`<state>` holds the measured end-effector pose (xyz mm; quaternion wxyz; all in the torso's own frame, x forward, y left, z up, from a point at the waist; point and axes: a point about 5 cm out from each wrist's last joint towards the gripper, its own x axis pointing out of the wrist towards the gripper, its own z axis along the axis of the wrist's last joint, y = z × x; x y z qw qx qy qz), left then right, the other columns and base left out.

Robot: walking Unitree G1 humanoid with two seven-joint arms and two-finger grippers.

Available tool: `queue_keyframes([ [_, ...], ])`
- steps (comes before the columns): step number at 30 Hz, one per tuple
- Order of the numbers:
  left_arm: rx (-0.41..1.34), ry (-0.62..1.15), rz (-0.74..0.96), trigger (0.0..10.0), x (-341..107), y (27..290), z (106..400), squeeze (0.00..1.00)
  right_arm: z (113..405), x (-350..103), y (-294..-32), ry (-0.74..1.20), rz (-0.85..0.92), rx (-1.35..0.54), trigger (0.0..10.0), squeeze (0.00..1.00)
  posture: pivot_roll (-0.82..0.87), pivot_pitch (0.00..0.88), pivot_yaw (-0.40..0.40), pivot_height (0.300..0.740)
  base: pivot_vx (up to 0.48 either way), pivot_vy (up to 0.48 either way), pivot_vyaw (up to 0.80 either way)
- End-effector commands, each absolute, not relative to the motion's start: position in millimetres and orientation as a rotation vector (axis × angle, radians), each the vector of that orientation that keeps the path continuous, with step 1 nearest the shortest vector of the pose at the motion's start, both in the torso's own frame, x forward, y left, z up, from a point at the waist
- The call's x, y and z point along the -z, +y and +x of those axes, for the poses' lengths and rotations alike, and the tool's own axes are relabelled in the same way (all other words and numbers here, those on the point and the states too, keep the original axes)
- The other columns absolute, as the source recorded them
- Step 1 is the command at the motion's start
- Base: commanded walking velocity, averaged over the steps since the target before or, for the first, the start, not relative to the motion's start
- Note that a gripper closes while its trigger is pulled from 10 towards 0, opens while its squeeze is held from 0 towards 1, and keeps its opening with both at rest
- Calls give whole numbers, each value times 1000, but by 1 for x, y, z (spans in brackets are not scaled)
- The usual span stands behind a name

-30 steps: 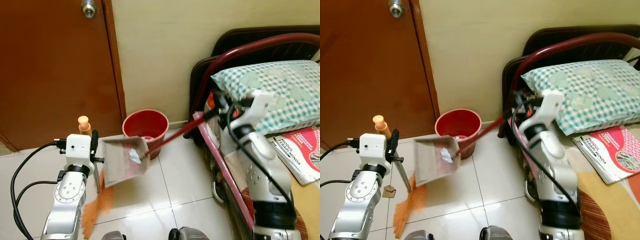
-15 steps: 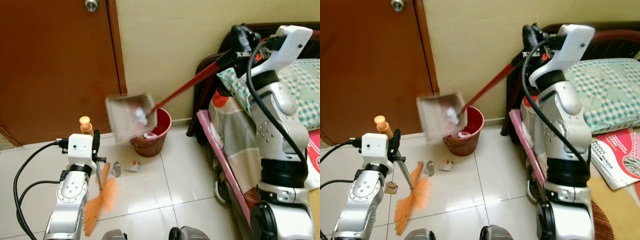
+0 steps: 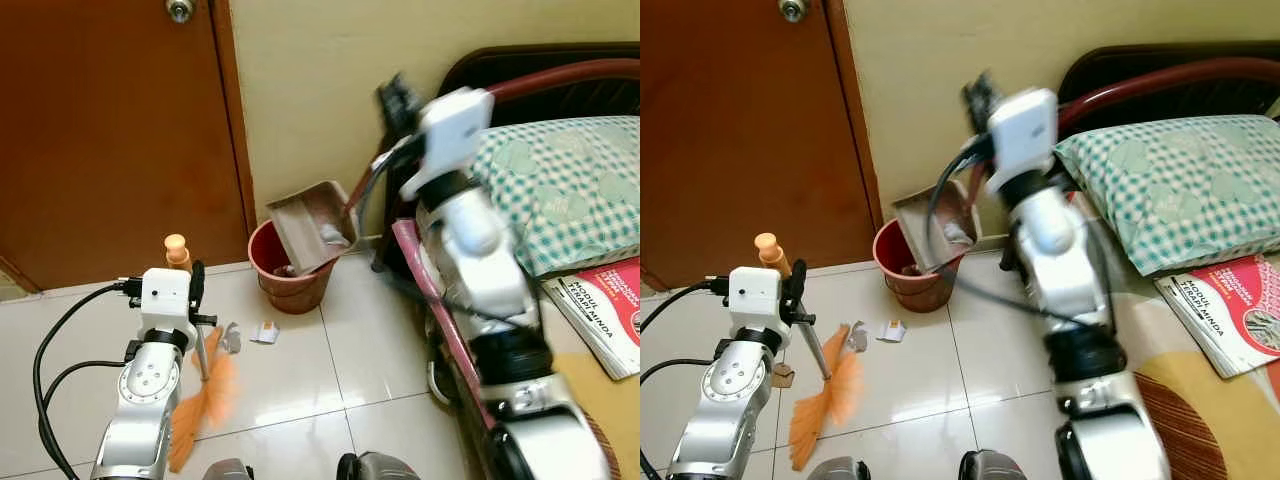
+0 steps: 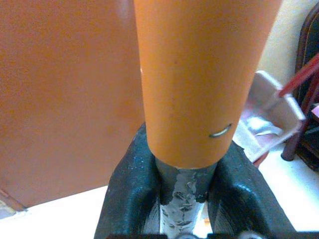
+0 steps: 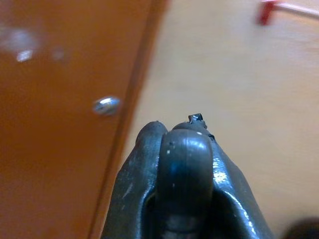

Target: Sweep floor

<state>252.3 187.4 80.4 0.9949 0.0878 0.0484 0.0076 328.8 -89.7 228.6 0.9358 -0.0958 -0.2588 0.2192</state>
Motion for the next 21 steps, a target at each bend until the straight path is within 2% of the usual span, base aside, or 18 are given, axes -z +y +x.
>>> queue_keyframes([
  [1,-24,129,184,10000,-76,189,249,0,321,-222,-78,-569,-250,-513,10000,0,30,73,-47,740,0,0,0],
  [7,-18,129,184,10000,-76,188,250,0,306,-201,-60,-563,-334,-677,10000,0,39,70,-53,740,0,0,0],
  [11,-21,124,188,10000,-76,186,251,0,302,-197,-56,-583,-378,-723,10000,0,35,65,-55,740,0,0,0],
  [21,-18,118,179,10000,-75,180,255,0,290,-193,-46,-732,-634,-838,10000,0,30,52,-69,740,0,0,0],
])
